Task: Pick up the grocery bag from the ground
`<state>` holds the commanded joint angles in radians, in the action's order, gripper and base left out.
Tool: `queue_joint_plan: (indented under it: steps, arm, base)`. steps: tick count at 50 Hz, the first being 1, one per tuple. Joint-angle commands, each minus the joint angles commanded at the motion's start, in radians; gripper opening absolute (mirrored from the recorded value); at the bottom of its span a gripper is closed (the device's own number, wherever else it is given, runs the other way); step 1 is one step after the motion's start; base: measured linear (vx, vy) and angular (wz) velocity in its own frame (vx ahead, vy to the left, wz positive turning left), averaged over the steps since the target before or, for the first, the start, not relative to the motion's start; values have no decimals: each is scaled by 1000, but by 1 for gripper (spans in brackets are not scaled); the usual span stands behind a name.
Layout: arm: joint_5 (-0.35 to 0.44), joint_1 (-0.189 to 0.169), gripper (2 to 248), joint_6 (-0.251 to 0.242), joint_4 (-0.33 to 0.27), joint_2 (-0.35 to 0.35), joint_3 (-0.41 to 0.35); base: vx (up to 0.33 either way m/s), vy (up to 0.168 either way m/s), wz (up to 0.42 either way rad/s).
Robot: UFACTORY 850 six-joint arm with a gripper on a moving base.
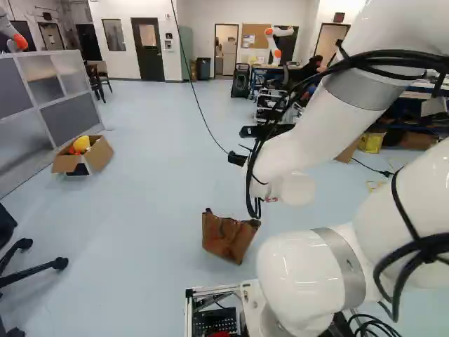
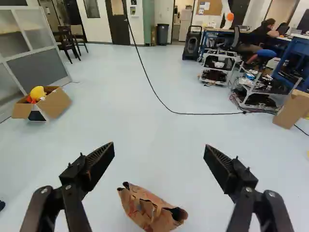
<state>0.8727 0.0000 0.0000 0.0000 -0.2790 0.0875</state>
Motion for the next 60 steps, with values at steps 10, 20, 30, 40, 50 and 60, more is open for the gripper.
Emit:
queue_joint_plan:
  steps: [10, 20, 30, 40, 50, 60]
  arm:
    - [-6, 0, 247, 0, 0, 0, 0]
    - [-87, 0, 247, 0, 0, 2, 2]
    - [-185, 0, 247, 0, 0, 50, 42]
    - [-296, 0, 247, 0, 0, 120, 105]
    - [-418, 0, 247, 0, 0, 186, 168]
    - [-546, 0, 247, 0, 0, 246, 226]
  base:
    - [0, 0, 0]
    - [0, 0, 0]
    - [0, 0, 0]
    - [0, 0, 0]
    - [0, 0, 0]
    - [0, 0, 0]
